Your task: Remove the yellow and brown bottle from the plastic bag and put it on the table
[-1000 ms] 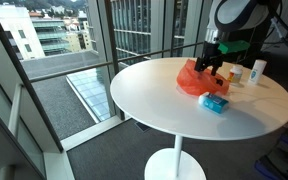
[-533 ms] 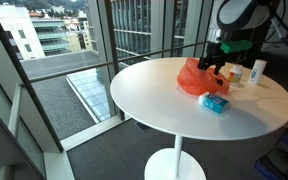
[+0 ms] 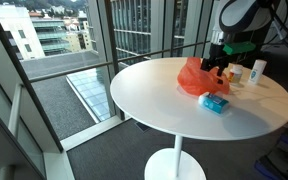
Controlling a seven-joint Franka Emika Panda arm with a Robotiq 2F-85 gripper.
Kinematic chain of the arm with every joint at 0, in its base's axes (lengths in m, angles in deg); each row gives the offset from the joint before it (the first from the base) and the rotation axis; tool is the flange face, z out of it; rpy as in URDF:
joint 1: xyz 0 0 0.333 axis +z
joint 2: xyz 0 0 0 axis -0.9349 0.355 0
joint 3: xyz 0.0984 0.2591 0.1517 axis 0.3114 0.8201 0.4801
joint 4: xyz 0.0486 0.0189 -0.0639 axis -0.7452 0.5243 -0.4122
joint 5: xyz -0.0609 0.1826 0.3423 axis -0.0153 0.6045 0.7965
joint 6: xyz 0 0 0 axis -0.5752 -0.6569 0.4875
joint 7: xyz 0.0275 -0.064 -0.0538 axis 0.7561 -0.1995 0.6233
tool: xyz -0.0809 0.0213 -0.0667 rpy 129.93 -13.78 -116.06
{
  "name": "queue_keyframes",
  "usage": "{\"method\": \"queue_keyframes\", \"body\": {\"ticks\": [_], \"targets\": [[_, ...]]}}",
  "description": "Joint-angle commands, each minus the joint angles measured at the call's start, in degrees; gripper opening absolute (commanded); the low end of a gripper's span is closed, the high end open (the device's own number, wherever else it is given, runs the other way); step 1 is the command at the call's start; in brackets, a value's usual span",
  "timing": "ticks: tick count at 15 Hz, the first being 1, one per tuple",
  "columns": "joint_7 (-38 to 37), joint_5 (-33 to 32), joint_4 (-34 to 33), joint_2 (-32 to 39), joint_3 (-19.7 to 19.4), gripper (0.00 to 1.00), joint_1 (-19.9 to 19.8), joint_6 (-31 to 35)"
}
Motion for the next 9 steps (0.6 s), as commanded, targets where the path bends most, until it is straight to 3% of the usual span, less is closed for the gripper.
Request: {"method": "queue_keyframes", "body": {"ticks": [1,9], "targets": [[0.51,0.85,0.26,0.28,0.42,1.00,-0.59,0.09],[0.37,0.73,0.03,1.24,0.69,1.00,-0.21,0.24]]}}
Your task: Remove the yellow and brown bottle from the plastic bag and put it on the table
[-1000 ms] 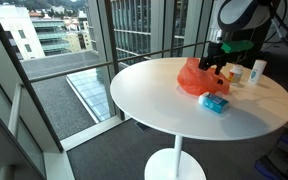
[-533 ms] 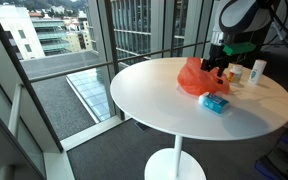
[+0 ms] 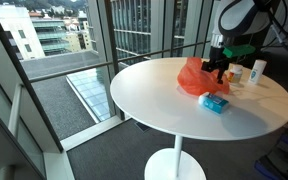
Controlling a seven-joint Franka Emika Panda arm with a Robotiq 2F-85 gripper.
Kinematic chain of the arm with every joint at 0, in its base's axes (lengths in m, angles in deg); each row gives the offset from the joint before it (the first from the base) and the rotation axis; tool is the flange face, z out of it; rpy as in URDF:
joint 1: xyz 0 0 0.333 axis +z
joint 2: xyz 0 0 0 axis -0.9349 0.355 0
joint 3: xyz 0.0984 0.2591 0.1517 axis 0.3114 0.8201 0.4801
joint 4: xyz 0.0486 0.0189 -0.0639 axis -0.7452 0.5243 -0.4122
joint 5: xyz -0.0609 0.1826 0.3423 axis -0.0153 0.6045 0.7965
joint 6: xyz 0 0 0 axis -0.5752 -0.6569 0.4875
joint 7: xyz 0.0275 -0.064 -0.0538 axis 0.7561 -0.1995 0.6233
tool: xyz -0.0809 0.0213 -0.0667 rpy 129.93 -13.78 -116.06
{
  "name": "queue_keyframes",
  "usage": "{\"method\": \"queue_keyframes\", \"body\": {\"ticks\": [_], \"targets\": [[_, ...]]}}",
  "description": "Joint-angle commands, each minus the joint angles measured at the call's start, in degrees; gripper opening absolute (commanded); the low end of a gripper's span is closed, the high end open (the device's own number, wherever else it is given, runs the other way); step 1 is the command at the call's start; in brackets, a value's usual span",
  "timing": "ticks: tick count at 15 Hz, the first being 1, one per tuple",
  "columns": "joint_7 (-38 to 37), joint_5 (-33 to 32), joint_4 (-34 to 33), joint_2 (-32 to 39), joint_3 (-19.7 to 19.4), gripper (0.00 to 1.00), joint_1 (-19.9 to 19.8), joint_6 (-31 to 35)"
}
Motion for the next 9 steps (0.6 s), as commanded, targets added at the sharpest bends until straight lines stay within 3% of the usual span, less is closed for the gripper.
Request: {"method": "queue_keyframes", "body": {"ticks": [1,9], "targets": [[0.36,0.72,-0.08,0.25,0.70,1.00,-0.14,0.32],[0.38,0.86,-0.05,0.01,1.72,1.00,0.18,0.68]]}}
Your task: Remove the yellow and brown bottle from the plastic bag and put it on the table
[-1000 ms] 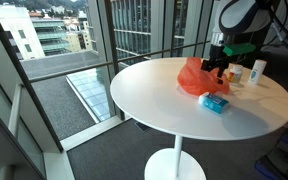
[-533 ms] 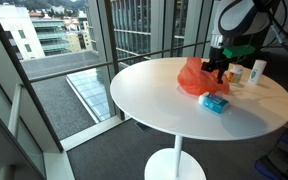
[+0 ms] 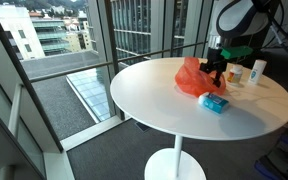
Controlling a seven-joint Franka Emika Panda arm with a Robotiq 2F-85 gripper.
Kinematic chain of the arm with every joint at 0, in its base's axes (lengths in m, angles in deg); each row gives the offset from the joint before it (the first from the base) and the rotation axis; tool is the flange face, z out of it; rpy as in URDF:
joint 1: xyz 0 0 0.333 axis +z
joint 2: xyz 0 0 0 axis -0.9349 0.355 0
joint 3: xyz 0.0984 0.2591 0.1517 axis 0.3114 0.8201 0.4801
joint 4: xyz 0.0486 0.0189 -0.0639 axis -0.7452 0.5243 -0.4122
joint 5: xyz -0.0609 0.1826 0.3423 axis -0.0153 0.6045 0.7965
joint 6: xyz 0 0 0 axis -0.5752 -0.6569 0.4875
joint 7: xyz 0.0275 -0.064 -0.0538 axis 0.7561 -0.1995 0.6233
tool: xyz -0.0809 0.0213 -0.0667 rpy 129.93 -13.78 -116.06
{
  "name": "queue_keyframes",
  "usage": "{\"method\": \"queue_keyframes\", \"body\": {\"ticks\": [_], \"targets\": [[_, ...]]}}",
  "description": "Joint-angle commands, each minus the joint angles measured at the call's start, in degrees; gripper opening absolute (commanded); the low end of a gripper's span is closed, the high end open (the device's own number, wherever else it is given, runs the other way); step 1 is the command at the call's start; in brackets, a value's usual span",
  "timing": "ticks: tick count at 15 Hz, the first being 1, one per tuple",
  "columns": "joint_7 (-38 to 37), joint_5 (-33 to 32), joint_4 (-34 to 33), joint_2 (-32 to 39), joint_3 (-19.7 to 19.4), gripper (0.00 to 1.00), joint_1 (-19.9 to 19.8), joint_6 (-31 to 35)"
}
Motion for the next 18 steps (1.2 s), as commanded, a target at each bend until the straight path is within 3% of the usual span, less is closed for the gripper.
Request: {"method": "queue_keyframes", "body": {"ticks": [1,3,4,9,18], "targets": [[0.36,0.80,0.03,-0.27,0.36,1.00,0.08,0.71],[0.31,0.75,0.03,-0.21,0.39,0.82,0.12,0.72],[0.33,0.76,0.01,-0.23,0.39,0.64,0.08,0.68],[0.43,0.73,0.01,-0.46,0.31,0.29,-0.03,0.61],[4.18,4.22,0.87,-3.15,2.41,0.28,-1.49,-1.10]]}}
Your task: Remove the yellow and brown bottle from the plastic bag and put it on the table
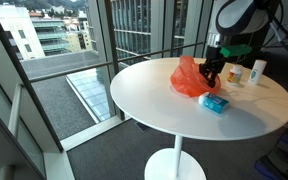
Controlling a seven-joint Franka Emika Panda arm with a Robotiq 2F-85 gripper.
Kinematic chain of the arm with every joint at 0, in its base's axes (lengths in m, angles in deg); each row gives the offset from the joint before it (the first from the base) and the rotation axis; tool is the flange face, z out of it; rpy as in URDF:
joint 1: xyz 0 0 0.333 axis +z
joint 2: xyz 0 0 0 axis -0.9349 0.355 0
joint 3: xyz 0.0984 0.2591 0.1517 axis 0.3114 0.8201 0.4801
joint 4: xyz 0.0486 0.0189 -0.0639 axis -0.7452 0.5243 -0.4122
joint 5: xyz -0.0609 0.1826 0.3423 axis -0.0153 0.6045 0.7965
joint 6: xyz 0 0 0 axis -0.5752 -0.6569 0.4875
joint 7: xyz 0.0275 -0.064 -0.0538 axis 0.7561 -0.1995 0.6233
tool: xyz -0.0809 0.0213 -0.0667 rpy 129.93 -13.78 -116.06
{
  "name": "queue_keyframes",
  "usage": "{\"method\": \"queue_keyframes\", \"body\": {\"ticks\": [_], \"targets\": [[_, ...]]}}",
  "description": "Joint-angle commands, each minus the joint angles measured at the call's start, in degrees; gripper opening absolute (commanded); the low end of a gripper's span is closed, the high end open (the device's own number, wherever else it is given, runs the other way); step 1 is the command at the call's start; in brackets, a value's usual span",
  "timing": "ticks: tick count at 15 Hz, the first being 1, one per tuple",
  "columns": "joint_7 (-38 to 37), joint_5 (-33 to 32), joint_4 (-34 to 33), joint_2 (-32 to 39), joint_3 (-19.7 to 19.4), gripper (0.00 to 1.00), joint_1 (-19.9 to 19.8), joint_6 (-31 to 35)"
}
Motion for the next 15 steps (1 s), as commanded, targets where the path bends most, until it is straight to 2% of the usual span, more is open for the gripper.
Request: {"method": "queue_keyframes", "body": {"ticks": [1,8,15], "targets": [[3.94,3.83,0.98,-2.80,2.07,0.28,-1.68,-1.27],[9.26,9.49,1.26,-5.73,4.10,0.28,-3.02,-4.20],[12.87,9.72,2.82,-10.53,3.73,0.28,-2.95,-11.85]]}}
